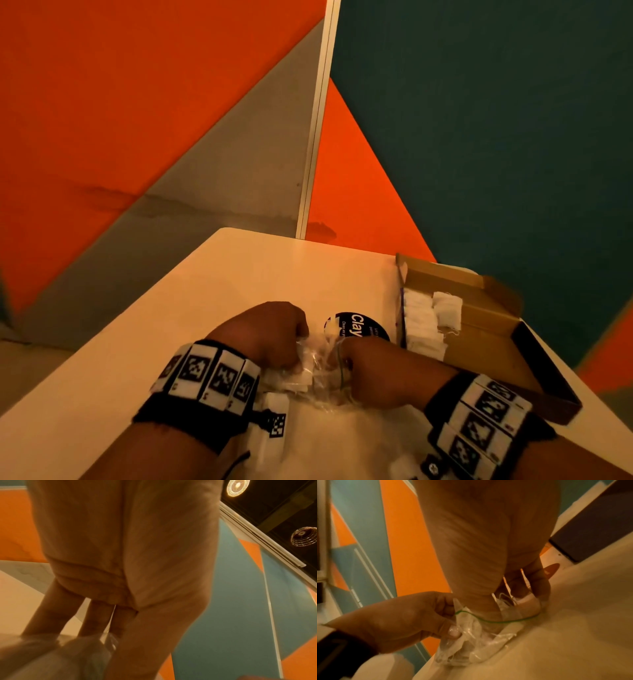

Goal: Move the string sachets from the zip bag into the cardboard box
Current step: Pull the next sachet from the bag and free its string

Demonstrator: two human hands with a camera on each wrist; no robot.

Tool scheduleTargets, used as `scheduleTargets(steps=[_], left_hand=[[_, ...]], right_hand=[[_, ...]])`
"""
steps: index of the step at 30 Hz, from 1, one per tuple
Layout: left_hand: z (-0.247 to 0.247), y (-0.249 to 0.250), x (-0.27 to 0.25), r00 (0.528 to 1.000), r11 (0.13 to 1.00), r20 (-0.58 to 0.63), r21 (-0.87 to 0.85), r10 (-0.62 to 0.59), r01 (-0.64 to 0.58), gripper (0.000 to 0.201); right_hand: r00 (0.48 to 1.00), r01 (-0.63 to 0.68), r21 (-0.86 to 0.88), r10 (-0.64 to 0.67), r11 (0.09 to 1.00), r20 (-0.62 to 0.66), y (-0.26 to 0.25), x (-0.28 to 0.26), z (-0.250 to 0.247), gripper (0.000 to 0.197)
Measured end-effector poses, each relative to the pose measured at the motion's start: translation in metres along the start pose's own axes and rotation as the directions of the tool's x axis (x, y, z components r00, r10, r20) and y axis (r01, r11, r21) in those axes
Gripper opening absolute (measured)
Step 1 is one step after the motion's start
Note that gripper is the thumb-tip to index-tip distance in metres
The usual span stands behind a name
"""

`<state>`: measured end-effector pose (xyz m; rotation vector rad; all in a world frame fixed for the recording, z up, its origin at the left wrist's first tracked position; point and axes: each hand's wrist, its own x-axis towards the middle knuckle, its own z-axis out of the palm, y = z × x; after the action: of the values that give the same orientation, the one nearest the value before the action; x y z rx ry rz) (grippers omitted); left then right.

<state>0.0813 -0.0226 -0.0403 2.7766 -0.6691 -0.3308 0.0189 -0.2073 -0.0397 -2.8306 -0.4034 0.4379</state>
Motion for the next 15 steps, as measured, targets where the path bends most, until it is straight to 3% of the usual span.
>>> scheduleTargets(steps=[3,6,13,15], left_hand=[[-0.001,0.000,-0.001,1.000,1.000,-0.007,-0.023,0.001,-0.001,0.058],[0.000,-0.002,0.000,1.000,1.000,-0.014,-0.015,0.004,-0.004,0.057],[0.000,-0.003,-0.003,1.000,0.999,-0.018,-0.033,0.008,-0.009,0.054],[-0.001,-0.003,-0.003,1.000,0.999,-0.015,-0.038,0.011,-0.011,0.054]], right_hand=[[0.999,-0.031,0.070,0.032,0.997,-0.004,-0.002,-0.003,-0.001,0.025],[0.998,-0.053,0.131,0.054,0.990,-0.008,-0.002,-0.003,0.000,0.038],[0.984,-0.141,0.129,0.153,0.982,-0.089,0.008,-0.008,0.000,0.022],[0.980,-0.158,0.152,0.174,0.976,-0.097,0.013,-0.009,0.002,0.032]])
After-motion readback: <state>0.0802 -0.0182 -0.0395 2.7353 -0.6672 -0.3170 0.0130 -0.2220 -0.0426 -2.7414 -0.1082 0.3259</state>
